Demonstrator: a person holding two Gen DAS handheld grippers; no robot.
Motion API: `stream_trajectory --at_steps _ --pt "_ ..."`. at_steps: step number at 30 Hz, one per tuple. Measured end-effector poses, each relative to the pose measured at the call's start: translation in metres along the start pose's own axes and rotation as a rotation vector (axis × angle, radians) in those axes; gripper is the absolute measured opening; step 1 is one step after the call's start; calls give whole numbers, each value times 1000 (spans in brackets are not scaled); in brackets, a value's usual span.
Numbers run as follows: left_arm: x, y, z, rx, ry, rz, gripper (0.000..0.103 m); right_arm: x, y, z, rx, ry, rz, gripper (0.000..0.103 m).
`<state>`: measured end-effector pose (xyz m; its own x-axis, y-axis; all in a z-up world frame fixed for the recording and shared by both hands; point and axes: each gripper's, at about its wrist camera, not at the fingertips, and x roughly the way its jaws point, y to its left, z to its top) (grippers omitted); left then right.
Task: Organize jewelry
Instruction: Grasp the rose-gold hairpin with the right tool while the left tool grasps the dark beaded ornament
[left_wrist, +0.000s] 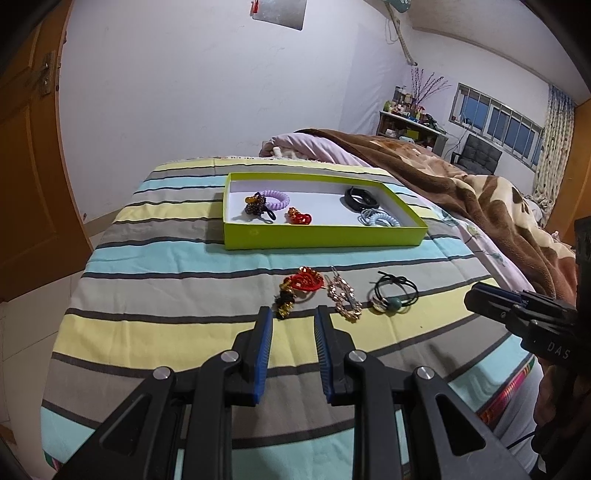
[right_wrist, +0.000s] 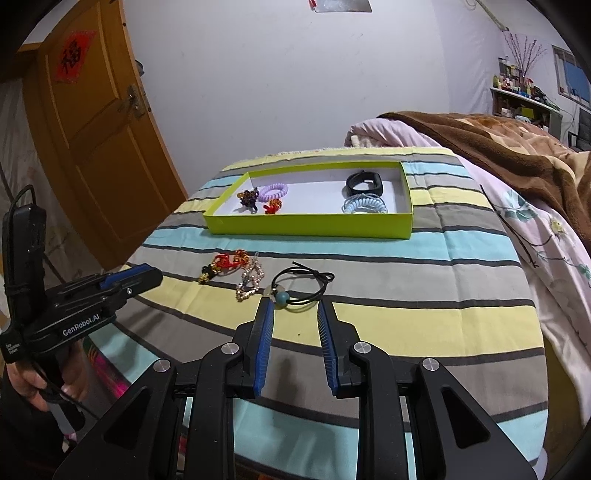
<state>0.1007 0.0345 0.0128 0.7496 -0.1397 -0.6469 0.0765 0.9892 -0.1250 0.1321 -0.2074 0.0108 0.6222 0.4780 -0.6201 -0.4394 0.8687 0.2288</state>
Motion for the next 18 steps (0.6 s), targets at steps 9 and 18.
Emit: stream_trajectory --at_steps 9,18 --pt "33 3 7 1 56 7 24 36 -5 11 -4 45 -16 25" --pt "57 0 11 -5 108 -1 24 60 9 19 -52 78 27 25"
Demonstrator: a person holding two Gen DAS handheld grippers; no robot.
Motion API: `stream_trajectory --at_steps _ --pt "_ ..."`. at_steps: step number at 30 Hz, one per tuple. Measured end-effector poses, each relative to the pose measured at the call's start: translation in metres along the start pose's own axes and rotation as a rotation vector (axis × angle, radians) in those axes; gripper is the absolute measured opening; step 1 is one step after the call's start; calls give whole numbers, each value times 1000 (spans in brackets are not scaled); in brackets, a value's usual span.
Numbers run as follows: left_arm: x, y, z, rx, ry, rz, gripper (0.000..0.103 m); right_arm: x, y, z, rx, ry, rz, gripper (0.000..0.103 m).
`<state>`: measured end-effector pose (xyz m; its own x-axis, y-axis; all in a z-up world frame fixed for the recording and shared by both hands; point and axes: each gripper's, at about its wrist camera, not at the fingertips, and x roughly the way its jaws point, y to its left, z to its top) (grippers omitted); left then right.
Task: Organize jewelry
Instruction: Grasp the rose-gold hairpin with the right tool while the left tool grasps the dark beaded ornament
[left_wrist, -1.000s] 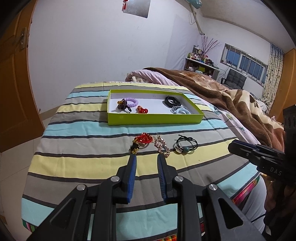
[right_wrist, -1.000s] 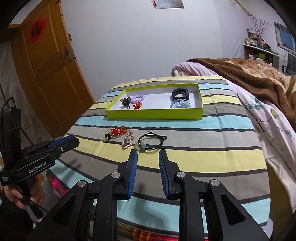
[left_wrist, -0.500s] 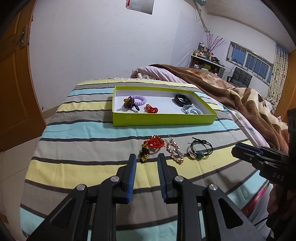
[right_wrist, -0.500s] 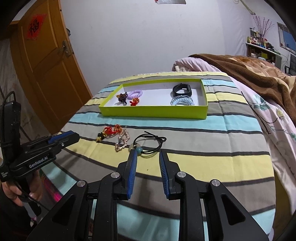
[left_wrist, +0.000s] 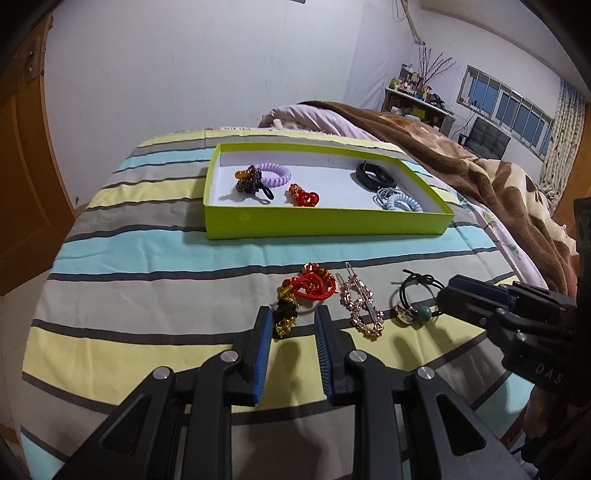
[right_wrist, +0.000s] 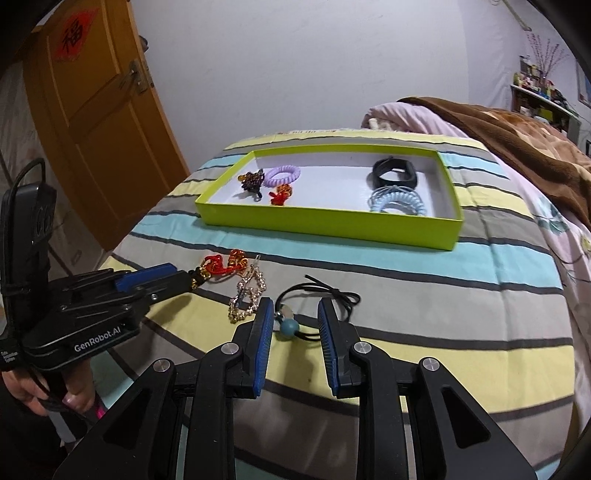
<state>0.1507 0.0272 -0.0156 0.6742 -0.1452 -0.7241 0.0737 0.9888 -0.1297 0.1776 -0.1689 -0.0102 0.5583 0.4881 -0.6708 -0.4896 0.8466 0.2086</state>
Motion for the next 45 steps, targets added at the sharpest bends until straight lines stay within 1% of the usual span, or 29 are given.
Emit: stream_trajectory --at_steps 4,9,10,11,12,15,19,27,30,31,33,36,38,41,45 --pt "4 1 2 3 5 -4 24 5 2 4 1 2 9 25" --pt "11 9 2 -30 18 13 24 9 10 11 -18 0 24 25" --pt "12 10 1 -35 20 14 21 11 12 12 -22 3 26 25" --pt "11 11 1 -40 18 7 16 14 15 14 -26 6 27 25" --pt "10 11 0 -41 13 -3 14 16 17 14 -29 10 28 25" --pt "5 12 -2 -32 -8 9 13 22 25 16 -49 17 35 25" --pt "0 18 -4 -39 -21 6 13 29 31 18 -61 19 38 25" --pt "-11 28 -6 -59 -47 4 13 47 41 16 -83 70 25 25" --pt "-15 30 -7 -66 -58 0 13 51 45 15 -98 82 18 22" --pt "-16 31 -7 -67 -62 -2 13 52 47 15 -106 82 10 20" --pt "-17 32 -7 -69 -65 -4 13 53 49 16 -115 85 -7 13" --pt "-19 33 -8 -71 -70 -8 13 54 53 16 -138 91 -35 10" --pt "-21 33 -8 -72 -74 -10 13 55 57 16 -164 93 -60 5" --pt "-24 35 -9 -75 -80 -9 13 55 59 16 -175 91 -69 4" --pt "-27 36 -8 -77 -87 -7 13 51 59 15 -171 81 -59 4"
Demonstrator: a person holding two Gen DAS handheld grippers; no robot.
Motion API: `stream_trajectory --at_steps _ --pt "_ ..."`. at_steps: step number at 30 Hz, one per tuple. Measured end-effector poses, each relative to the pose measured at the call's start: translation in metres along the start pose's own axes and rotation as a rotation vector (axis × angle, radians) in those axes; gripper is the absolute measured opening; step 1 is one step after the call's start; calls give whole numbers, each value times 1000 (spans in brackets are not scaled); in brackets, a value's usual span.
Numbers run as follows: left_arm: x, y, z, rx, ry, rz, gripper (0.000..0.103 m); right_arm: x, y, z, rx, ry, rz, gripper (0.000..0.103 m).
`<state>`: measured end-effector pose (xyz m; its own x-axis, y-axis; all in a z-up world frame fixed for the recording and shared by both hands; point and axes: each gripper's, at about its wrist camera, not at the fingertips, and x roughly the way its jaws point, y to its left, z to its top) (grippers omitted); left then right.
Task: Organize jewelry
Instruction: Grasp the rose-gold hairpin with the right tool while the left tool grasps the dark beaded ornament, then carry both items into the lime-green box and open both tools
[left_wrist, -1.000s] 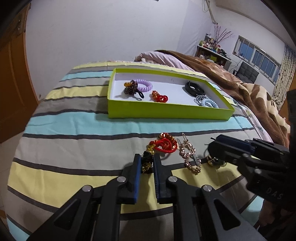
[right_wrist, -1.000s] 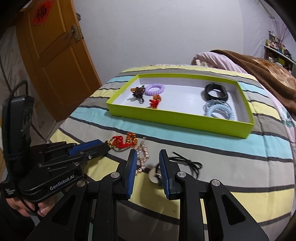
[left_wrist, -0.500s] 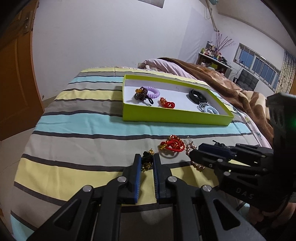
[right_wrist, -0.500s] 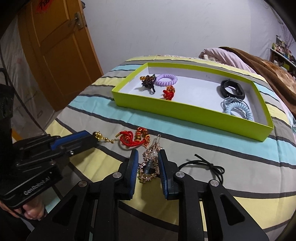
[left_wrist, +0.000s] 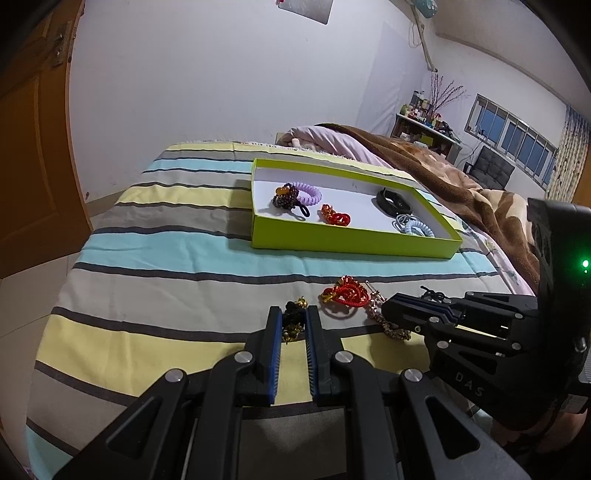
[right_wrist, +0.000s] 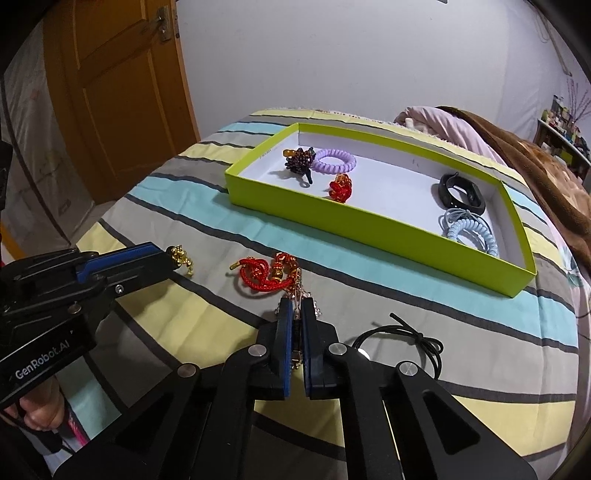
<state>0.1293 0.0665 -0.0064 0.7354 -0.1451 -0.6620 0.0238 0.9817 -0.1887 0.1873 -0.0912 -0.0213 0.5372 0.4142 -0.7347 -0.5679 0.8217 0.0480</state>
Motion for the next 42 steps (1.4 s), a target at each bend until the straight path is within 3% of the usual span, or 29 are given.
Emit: stream_trajectory --at_steps 24,34,42 --pt "-20 -32 34 66 -85 -27 13 -62 -33 11 96 -150 -6 4" --pt "6 -39 74 94 -111 -26 13 -59 -57 33 103 -182 -44 4" --pt "43 -41 99 114 -82 -34 13 -39 -81 56 115 -191 -56 4"
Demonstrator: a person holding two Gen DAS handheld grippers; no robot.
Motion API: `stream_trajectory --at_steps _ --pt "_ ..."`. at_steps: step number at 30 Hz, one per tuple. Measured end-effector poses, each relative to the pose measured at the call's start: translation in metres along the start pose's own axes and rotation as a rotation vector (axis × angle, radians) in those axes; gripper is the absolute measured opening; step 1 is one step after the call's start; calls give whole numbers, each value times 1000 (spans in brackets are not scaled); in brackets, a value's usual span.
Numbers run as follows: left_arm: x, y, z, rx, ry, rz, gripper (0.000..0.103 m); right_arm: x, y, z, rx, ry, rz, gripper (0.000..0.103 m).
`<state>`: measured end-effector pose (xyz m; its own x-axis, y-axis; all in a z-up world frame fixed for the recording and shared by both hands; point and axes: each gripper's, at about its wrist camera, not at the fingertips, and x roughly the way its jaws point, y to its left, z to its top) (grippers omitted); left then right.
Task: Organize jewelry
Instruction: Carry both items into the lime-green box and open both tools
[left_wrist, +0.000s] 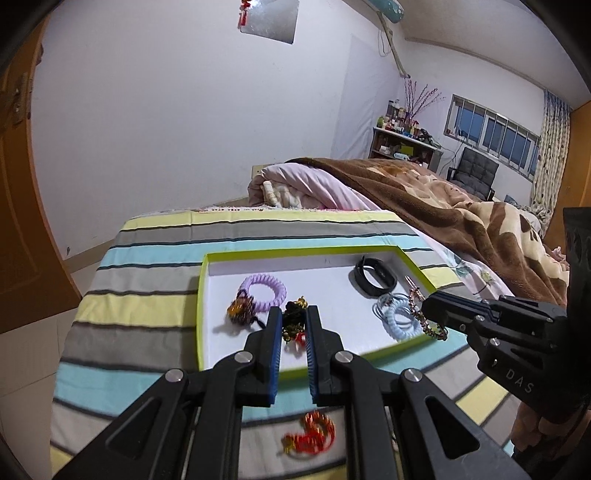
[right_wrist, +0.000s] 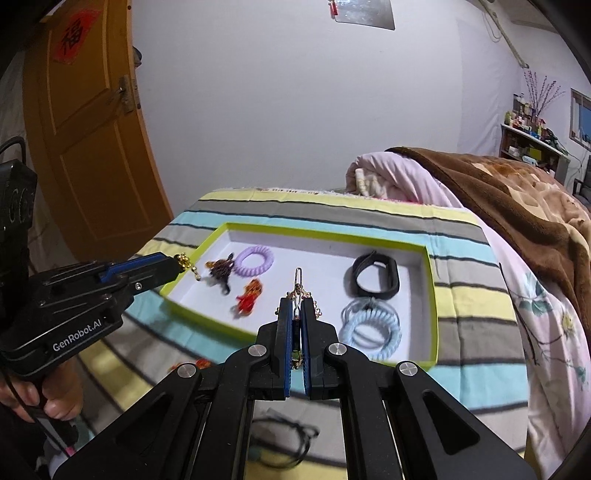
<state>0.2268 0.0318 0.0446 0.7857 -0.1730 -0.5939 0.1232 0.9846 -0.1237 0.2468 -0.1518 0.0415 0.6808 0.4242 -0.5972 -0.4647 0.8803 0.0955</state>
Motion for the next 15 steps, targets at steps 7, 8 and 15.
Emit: stream_trajectory --at_steps 7,8,15 --pt "37 3 14 2 32 -36 13 38 -18 9 20 35 -1 4" --pt "41 3 16 4 36 -44 13 42 -20 9 22 41 -1 4" --pt "81 2 24 16 80 -68 13 74 -33 10 50 86 5 4"
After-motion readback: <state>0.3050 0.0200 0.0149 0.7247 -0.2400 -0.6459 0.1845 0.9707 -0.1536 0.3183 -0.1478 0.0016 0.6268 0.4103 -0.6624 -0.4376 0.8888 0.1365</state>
